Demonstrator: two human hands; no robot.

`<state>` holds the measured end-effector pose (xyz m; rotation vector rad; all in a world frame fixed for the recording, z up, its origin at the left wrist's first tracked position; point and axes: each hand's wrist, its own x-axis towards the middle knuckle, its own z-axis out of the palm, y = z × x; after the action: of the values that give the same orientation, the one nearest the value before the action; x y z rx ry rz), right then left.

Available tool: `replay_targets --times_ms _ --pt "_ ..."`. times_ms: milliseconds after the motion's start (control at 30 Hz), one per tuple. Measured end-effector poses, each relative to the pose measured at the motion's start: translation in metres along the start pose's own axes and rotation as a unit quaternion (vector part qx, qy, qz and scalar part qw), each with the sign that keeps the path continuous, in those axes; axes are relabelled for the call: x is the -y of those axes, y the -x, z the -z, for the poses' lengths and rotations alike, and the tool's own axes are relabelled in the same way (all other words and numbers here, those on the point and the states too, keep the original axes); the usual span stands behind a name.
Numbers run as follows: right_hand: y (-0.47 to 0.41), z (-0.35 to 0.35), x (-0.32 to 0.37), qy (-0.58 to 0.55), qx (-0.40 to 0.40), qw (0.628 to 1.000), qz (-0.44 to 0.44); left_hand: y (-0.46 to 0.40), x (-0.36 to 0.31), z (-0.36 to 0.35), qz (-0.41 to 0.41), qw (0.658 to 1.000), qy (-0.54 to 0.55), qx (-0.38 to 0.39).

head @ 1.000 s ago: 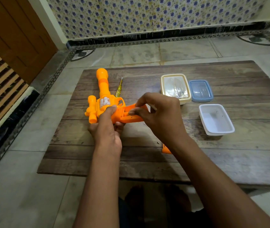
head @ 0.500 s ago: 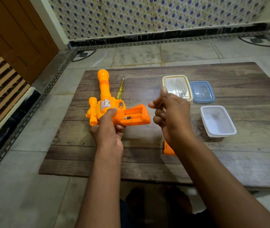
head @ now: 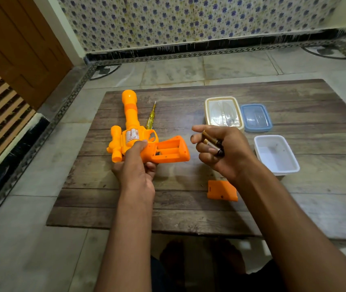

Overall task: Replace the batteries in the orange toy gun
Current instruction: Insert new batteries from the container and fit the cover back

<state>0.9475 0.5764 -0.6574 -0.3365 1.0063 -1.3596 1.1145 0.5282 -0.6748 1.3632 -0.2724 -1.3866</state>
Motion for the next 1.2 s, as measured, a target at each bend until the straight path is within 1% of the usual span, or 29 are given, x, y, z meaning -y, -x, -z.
replay_targets --times_ms 167,267,333,400,533,633,733,833,900,967,1067,1200 --pt "0.0 0.003 -0.001 0.031 0.044 0.998 -0.018 0.001 0.0 0.0 0.002 1.0 0.004 0.003" --pt "-0.002 0.003 -0.002 0.027 0.073 0.997 -0.011 0.0 0.0 -0.001 0.002 1.0 0.003 -0.001" --pt "-0.004 0.004 -0.002 0.011 0.078 0.997 -0.003 0.0 -0.001 -0.001 0.002 1.0 0.001 -0.001" --pt "-0.005 0.005 -0.002 0.003 0.072 0.997 0.007 0.001 -0.002 0.0 0.004 1.0 -0.001 -0.003" --pt "-0.006 0.008 -0.001 0.042 0.063 0.996 0.048 0.002 -0.003 0.001 0.011 1.0 -0.005 -0.001" --pt "-0.005 0.006 -0.001 0.101 0.051 0.99 0.08 0.005 -0.004 0.0 0.007 1.0 -0.008 0.003" --pt "-0.005 0.004 -0.005 0.175 0.016 0.976 0.128 0.008 -0.004 -0.001 0.0 1.0 -0.011 -0.004" --pt "-0.004 0.002 -0.01 0.254 -0.003 0.942 0.221 0.008 -0.004 0.001 -0.013 1.0 -0.021 -0.004" --pt "-0.003 -0.001 -0.011 0.319 -0.004 0.904 0.285 0.007 -0.003 0.002 -0.023 0.999 -0.027 -0.004" --pt "-0.002 -0.005 -0.013 0.392 0.002 0.858 0.332 0.007 -0.002 0.002 -0.021 0.999 -0.028 -0.004" --pt "-0.001 -0.01 -0.018 0.496 0.015 0.792 0.355 0.006 -0.003 0.001 -0.009 1.0 -0.025 -0.002" --pt "0.001 -0.013 -0.024 0.566 0.019 0.729 0.385 0.004 -0.001 0.004 -0.013 0.998 -0.054 0.005"
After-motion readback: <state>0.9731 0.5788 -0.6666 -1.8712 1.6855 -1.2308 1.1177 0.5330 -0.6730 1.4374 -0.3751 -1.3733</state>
